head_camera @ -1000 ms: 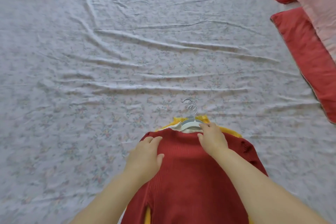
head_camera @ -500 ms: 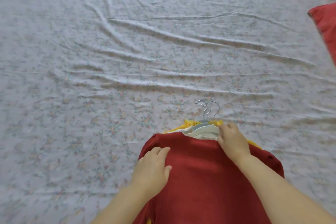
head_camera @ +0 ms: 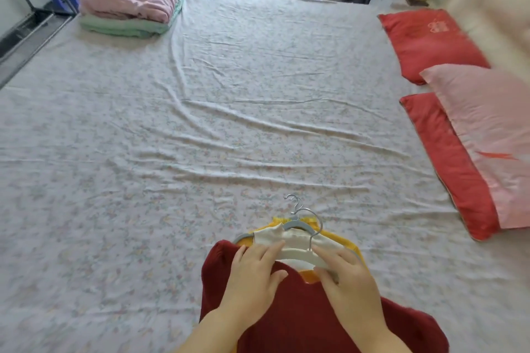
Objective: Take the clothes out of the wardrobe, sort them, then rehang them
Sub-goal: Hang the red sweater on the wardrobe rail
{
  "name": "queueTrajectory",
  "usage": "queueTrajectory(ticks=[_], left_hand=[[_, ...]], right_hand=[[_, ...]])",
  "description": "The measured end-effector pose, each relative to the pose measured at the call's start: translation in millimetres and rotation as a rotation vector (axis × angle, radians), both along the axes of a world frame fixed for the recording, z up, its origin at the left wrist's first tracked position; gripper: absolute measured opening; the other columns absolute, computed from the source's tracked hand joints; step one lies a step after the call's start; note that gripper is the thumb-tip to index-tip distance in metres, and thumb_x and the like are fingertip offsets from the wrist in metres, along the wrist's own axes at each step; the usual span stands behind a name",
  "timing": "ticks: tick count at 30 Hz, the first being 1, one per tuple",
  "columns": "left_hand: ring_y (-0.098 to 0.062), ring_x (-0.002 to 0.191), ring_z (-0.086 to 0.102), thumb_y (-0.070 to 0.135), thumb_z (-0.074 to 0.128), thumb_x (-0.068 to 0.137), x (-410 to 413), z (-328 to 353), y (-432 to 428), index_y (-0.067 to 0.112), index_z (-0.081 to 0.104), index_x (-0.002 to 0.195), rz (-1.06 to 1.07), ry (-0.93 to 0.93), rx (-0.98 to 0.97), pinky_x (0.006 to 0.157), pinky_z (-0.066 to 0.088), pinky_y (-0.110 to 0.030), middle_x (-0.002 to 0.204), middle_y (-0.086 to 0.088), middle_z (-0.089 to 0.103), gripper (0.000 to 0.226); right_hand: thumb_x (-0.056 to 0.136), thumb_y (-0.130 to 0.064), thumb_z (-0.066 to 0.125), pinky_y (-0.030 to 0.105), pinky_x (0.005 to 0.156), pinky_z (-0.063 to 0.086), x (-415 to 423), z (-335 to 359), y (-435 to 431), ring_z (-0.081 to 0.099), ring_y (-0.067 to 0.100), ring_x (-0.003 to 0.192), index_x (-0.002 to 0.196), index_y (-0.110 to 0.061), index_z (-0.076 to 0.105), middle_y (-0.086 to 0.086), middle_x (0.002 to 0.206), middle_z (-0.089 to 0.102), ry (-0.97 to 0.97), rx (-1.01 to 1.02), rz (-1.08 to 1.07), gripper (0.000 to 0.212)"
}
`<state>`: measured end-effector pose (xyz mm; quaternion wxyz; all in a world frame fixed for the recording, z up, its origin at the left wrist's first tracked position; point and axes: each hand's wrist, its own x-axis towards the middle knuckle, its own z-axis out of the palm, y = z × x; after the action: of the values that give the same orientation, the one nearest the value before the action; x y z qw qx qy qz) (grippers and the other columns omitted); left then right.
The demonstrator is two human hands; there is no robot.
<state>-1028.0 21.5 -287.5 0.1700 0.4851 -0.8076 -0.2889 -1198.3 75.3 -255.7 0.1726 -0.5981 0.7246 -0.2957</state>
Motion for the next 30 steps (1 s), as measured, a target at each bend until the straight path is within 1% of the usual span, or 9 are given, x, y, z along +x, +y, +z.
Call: queueTrajectory(ticks=[2,5,7,9,12,16,20,25,30], left_hand=[[-0.004,0.090,0.054,0.037,0.050,0.082,10.0,10.6,12.9,0.036,0.053,0.116,0.057,0.140,-0.007,0.082,0.052,-0.040,0.091,0.013,0.064,0.034],[-0.005,0.075,0.061,0.037,0.050,0.078,25.9,27.5,34.7,0.036,0.055,0.108,0.169,0.227,-0.052,0.066,0.052,-0.029,0.080,0.013,0.067,0.030],[0.000,0.076,0.062,0.039,0.051,0.076,41.2,45.7,50.9,0.038,0.058,0.108,0.247,0.239,-0.058,0.067,0.051,-0.025,0.083,0.018,0.069,0.032],[0.002,0.078,0.063,0.043,0.051,0.074,54.7,58.6,66.1,0.043,0.061,0.107,0.314,0.221,-0.067,0.071,0.050,-0.023,0.085,0.023,0.069,0.034],[0.003,0.081,0.061,0.042,0.057,0.069,82.5,87.0,102.5,0.053,0.054,0.107,0.563,0.242,-0.095,0.074,0.044,-0.014,0.085,0.030,0.067,0.039],[0.002,0.088,0.058,0.028,0.063,0.067,125.1,122.4,156.0,0.052,0.043,0.110,0.853,0.211,-0.279,0.072,0.042,-0.013,0.111,0.032,0.052,0.053],[0.003,0.082,0.056,0.023,0.065,0.066,178.2,151.5,218.0,0.043,0.049,0.111,1.114,0.154,-0.384,0.076,0.035,0.001,0.072,0.024,0.065,0.051],[0.007,0.075,0.055,0.014,0.072,0.070,247.2,183.3,306.1,0.034,0.058,0.106,1.336,0.047,-0.542,0.068,0.040,-0.004,0.070,0.026,0.053,0.044],[0.010,0.074,0.051,0.018,0.069,0.071,317.1,209.3,400.0,0.033,0.059,0.102,1.537,-0.115,-0.738,0.068,0.039,-0.005,0.078,0.028,0.052,0.036]], right_hand=[[0.061,0.001,0.082,0.012,0.067,0.044,10.3,20.0,13.6,0.050,-0.012,0.088,0.103,-0.037,0.062,-0.041,0.096,0.050,-0.011,-0.020,-0.006,0.059],[0.063,-0.002,0.082,0.002,0.070,0.040,19.4,41.2,29.6,0.047,-0.018,0.089,0.102,-0.035,0.066,-0.042,0.096,0.049,-0.014,-0.037,0.060,0.053],[0.063,-0.005,0.082,-0.007,0.072,0.033,24.5,52.6,34.8,0.040,-0.029,0.090,0.104,-0.032,0.065,-0.038,0.087,0.051,0.016,-0.075,0.156,0.052],[0.061,-0.011,0.081,-0.009,0.072,0.031,28.7,56.8,37.1,0.043,-0.024,0.087,0.106,-0.036,0.060,-0.030,0.090,0.052,0.063,-0.135,0.249,0.055],[0.058,-0.011,0.082,-0.001,0.070,0.036,47.6,69.4,42.0,0.053,-0.003,0.079,0.110,-0.037,0.058,-0.016,0.088,0.065,0.099,-0.231,0.416,0.063],[0.074,-0.024,0.061,0.010,0.055,0.041,99.9,93.0,40.8,0.052,0.000,0.060,0.127,-0.043,0.042,-0.017,0.081,0.060,0.105,-0.350,0.703,0.058],[0.082,-0.034,0.044,0.013,0.046,0.042,170.8,124.5,51.2,0.048,0.001,0.050,0.136,-0.048,0.031,-0.016,0.074,0.056,0.102,-0.424,0.989,0.057],[0.085,-0.034,0.047,0.014,0.034,0.038,275.7,159.1,90.2,0.043,-0.001,0.043,0.136,-0.044,0.034,-0.017,0.073,0.054,0.069,-0.525,1.297,0.054],[0.073,-0.020,0.069,0.003,0.040,0.029,391.8,190.6,158.3,0.042,-0.003,0.045,0.127,-0.035,0.047,-0.016,0.073,0.055,-0.004,-0.599,1.528,0.060]])
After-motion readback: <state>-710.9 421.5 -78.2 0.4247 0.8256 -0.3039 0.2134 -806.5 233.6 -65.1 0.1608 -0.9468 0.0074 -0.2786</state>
